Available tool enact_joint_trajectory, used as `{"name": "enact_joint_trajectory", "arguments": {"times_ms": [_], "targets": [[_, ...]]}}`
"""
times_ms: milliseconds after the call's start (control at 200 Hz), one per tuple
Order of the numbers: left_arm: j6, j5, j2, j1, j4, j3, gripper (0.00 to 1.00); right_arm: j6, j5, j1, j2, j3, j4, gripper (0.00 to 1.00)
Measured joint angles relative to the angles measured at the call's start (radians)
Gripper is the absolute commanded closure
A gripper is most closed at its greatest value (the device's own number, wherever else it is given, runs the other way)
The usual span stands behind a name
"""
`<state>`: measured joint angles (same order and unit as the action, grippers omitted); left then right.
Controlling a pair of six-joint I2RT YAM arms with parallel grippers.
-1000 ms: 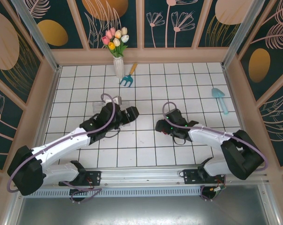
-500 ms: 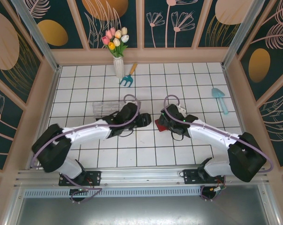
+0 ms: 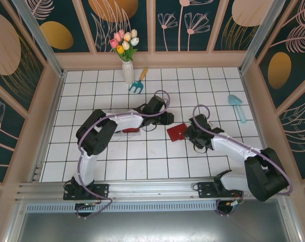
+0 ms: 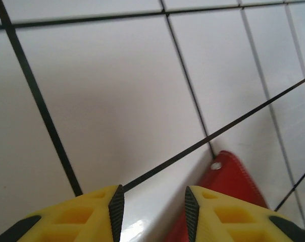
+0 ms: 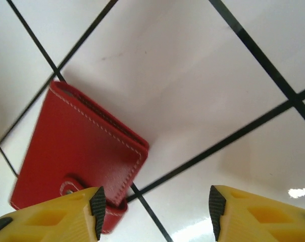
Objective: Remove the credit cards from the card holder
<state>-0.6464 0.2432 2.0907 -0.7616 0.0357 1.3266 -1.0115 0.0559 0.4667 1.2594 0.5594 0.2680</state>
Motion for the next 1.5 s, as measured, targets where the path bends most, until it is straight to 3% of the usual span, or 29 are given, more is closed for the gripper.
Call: {"name": "enact_joint_trajectory", "arguments": {"times_ms": [135,365,606,826,1031,1496], "targets": [[-0.001,0.049,0.003,0.0,0.01,-0.03,0.59,0.035,-0.089,-0.06,0.035,-0.007,-0.097,0.51],[-0.058,0.1,-0.098,-0.01,0.096,-0.221,0.6,0.115,-0.177,-0.067,0.179,0.076,-0.152,0.55],[-0.106,0.093,-0.144,-0.069,0.103,-0.279,0.6,0.244,-0.191,-0.076,0.349,0.254,-0.128,0.49],[-0.114,0.037,-0.181,-0.076,0.085,-0.293,0.6,0.334,-0.092,-0.047,0.381,0.409,0.014,0.46],[-0.11,0.034,-0.18,-0.054,0.087,-0.265,0.68,0.335,0.037,0.081,0.381,0.443,0.16,0.63],[-0.119,0.045,-0.159,-0.056,0.122,-0.288,0.71,0.297,0.104,0.166,0.456,0.477,0.272,0.65]]}}
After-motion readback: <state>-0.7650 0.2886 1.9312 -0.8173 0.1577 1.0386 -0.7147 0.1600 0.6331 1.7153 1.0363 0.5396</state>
